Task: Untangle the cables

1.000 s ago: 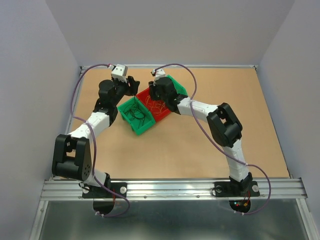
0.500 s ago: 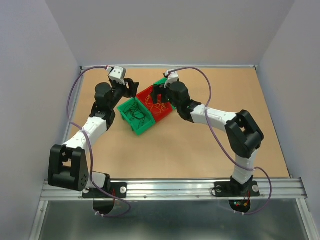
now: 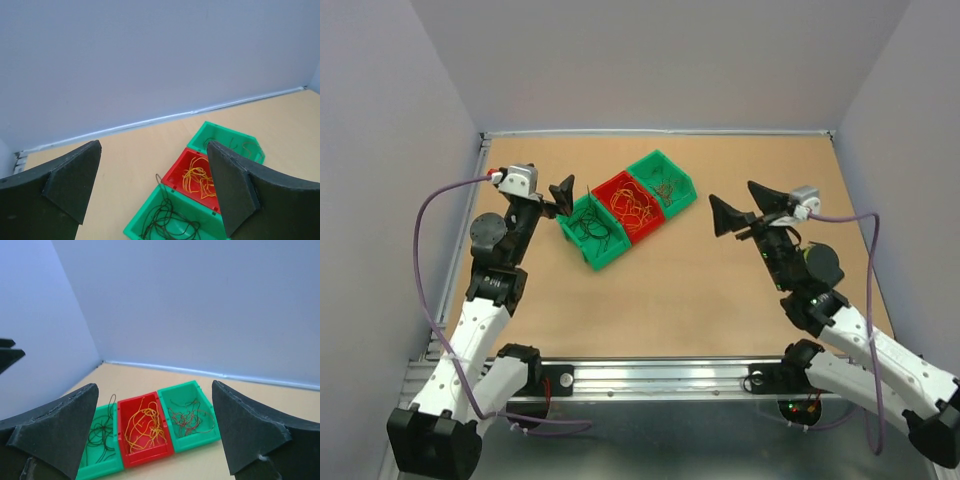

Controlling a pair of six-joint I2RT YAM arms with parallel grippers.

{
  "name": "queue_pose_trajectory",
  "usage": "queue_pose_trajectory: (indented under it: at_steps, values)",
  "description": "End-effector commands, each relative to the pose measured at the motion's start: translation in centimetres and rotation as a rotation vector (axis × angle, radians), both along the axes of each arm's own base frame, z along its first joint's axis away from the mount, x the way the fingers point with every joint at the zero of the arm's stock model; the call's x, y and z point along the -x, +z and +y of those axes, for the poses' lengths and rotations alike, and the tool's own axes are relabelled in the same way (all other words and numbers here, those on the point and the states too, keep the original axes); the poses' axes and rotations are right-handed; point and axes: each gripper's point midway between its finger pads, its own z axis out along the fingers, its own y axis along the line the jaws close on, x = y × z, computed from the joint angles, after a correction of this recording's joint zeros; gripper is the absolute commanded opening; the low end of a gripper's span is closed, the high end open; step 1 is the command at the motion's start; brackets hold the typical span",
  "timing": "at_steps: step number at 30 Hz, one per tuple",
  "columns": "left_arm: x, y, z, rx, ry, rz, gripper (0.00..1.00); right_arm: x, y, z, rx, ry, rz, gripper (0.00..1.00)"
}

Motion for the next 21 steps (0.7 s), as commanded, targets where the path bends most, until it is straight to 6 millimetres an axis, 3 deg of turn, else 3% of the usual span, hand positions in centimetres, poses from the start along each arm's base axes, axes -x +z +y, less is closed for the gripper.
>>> queue_pose_trajectory:
  at_steps: [1,3,5,6,7,8,13,21]
  values:
    - [1.6,-2.3,1.8,-0.048,0.070,0.012,0.99,2.7,-0.7,-2.0,0.021,0.001,-0.049,1.00]
    - [2.5,-4.0,1.4,-0.087,0.039,0.004,0.99,4.0,-0.4,-3.2,0.005,0.000,-0.070,1.00]
    - [3.7,-3.5,0.8,-0.125,-0.005,-0.078,0.99,4.6,-0.7,-3.6,0.014,0.005,-0.058,1.00]
    - [3.8,-4.7,0.7,-0.130,-0.009,-0.074,0.99,4.8,-0.8,-3.7,0.016,0.008,-0.049,1.00]
    - [4.3,-3.9,0.8,-0.124,-0.008,-0.118,0.99,5.4,0.0,-4.3,0.001,0.002,-0.058,1.00]
    - [4.4,-4.6,0.8,-0.125,-0.008,-0.117,0.99,5.4,-0.7,-4.4,0.018,0.001,-0.026,1.00]
    - [4.9,-5.1,0.0,-0.172,-0.054,-0.154,0.99,7.1,0.6,-6.3,-0.049,-0.013,-0.065,1.00]
    - [5.5,-5.0,0.0,-0.179,-0.061,-0.186,0.99,8.6,1.6,-6.0,-0.077,0.053,-0.103,1.00]
